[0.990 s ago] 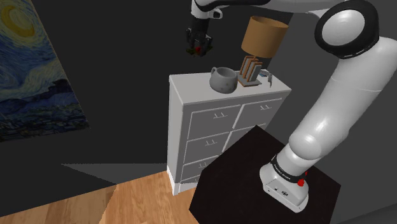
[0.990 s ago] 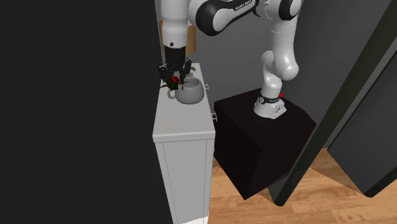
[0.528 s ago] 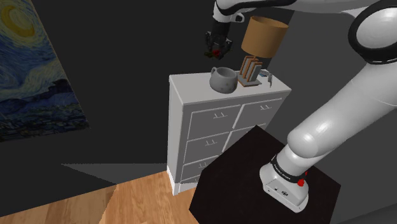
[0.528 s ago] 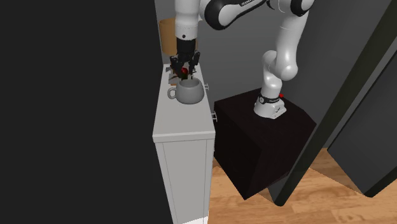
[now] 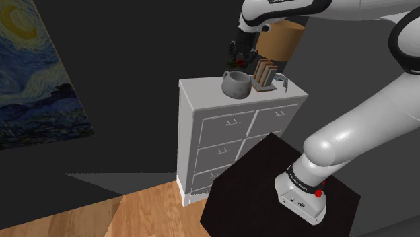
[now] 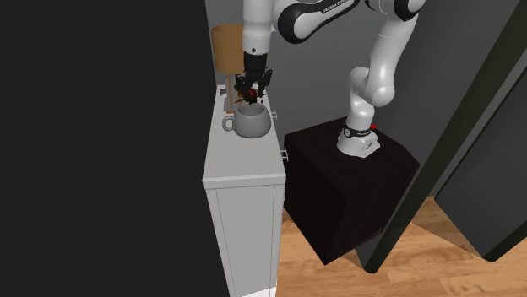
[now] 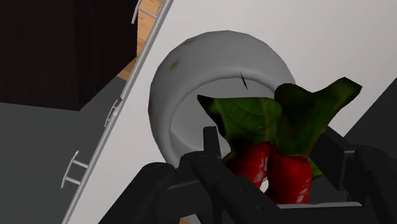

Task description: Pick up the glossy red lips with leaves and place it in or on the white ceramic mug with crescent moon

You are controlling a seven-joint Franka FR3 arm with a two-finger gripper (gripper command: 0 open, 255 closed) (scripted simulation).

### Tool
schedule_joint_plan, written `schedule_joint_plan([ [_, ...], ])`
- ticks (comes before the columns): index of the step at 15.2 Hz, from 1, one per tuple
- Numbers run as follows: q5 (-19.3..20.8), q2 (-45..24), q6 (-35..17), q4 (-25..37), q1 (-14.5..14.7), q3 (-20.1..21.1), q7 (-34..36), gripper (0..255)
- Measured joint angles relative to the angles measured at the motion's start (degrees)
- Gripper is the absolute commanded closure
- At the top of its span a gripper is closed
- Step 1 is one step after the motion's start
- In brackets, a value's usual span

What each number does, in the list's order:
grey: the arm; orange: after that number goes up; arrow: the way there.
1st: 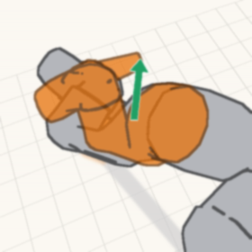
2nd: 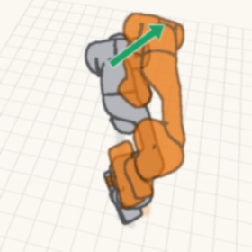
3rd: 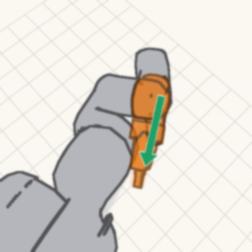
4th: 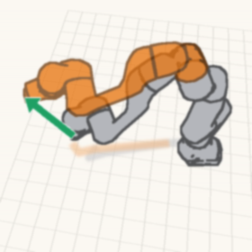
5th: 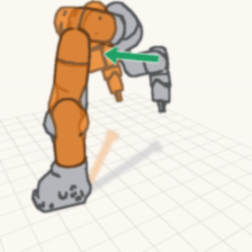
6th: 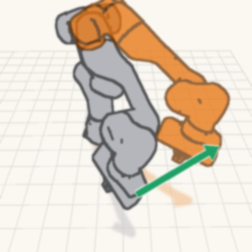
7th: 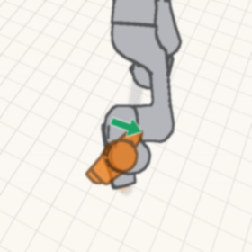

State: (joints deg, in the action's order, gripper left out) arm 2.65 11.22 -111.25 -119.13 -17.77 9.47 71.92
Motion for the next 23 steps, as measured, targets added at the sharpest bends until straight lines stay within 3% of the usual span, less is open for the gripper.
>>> schedule_joint_plan([
  [9, 0.37, -1.35, -6.73, -5.41, -0.05, 0.08, 0.49, 255],
  [16, 0.42, -1.45, -7.41, -5.97, -0.05, 0.1, 0.58, 255],
  [17, 0.42, -1.45, -7.41, -5.98, -0.05, 0.1, 0.58, 0],
  [23, 0.42, -1.44, -7.41, -5.98, -0.05, 0.1, 0.58, 0],
])
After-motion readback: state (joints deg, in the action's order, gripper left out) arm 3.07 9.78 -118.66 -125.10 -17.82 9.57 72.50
